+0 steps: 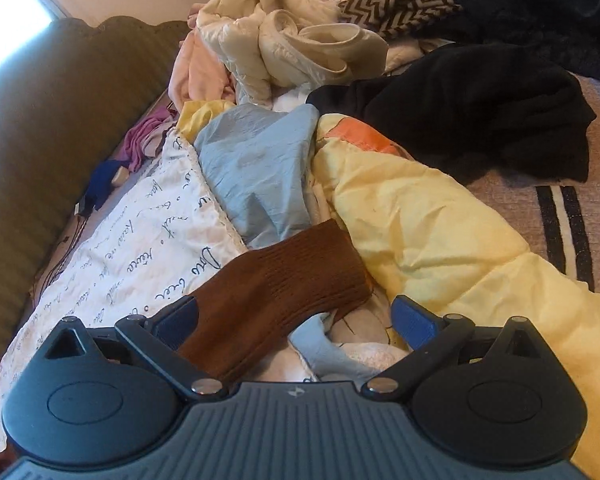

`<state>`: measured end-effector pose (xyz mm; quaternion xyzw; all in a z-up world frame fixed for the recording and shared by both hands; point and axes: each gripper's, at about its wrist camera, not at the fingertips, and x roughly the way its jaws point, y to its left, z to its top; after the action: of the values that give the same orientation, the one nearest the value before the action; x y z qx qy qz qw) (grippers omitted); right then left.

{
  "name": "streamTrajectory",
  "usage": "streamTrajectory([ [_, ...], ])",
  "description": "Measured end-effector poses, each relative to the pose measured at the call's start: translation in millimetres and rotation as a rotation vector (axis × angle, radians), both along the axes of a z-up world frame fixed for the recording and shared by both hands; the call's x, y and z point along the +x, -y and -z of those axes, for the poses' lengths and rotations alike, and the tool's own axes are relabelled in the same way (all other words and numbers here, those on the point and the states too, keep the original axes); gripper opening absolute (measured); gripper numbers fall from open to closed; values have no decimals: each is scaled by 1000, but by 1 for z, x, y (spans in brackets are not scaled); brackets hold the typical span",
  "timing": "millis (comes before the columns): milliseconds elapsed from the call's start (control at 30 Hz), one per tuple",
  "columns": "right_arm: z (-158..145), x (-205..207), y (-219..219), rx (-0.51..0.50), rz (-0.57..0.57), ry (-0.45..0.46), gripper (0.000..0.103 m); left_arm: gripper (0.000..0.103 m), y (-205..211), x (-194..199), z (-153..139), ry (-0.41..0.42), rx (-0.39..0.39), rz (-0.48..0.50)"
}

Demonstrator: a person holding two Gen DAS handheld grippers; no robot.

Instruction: Fold small clothes

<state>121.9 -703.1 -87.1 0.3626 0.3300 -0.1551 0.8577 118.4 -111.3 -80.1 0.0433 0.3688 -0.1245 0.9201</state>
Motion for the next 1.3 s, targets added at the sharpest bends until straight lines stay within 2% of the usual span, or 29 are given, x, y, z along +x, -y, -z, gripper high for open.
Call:
streamTrajectory([
  [100,10,7,9,37,11,31,100,103,1,-2,1,6,13,1],
  [133,11,9,12,37,25,33,94,103,2,-1,2,5,14,4],
  [167,13,10,14,39,30,36,63,103,1,0,2,4,12,3],
  [200,15,14,16,48,28,28,20,103,0,0,2,5,7,1],
  [233,17,17,16,57,23,14,13,103,0,0,2,4,5,0],
  [333,4,15,7,-19,27,36,12,103,1,1,3,4,6,0],
  [467,-35,7,-18,-155,1,102,11,103,2,2,2,1,-1,-1],
  [600,-80,3,-62,-198,-80,206,10,103,0,3,2,-1,-20,-6],
  [667,-96,6,-85,-129,-132,265,10,103,0,3,2,-1,-21,-6],
  [767,-109,23,-145,-96,-275,316,10,103,-4,3,1,-4,-48,-9],
  [900,-82,60,-241,36,-450,312,10,103,-22,6,-3,-25,-164,-15],
  [967,-55,80,-285,111,-522,277,10,103,-36,10,-7,-52,-253,-19],
  [1067,-9,105,-344,133,-572,188,13,103,-59,25,-16,-127,-404,-42],
  [1133,19,118,-365,102,-596,79,28,103,-72,40,-21,-177,-534,-38],
  [1167,21,114,-366,99,-593,122,32,103,-78,47,-23,-193,-588,-45],
  [1233,9,99,-360,104,-577,176,74,103,-84,65,-27,-222,-695,-45],
  [1267,0,87,-356,96,-556,196,103,103,-83,75,-29,-237,-720,-33],
  [1300,-11,74,-351,52,-532,205,103,103,-78,87,-32,-264,-734,-15],
])
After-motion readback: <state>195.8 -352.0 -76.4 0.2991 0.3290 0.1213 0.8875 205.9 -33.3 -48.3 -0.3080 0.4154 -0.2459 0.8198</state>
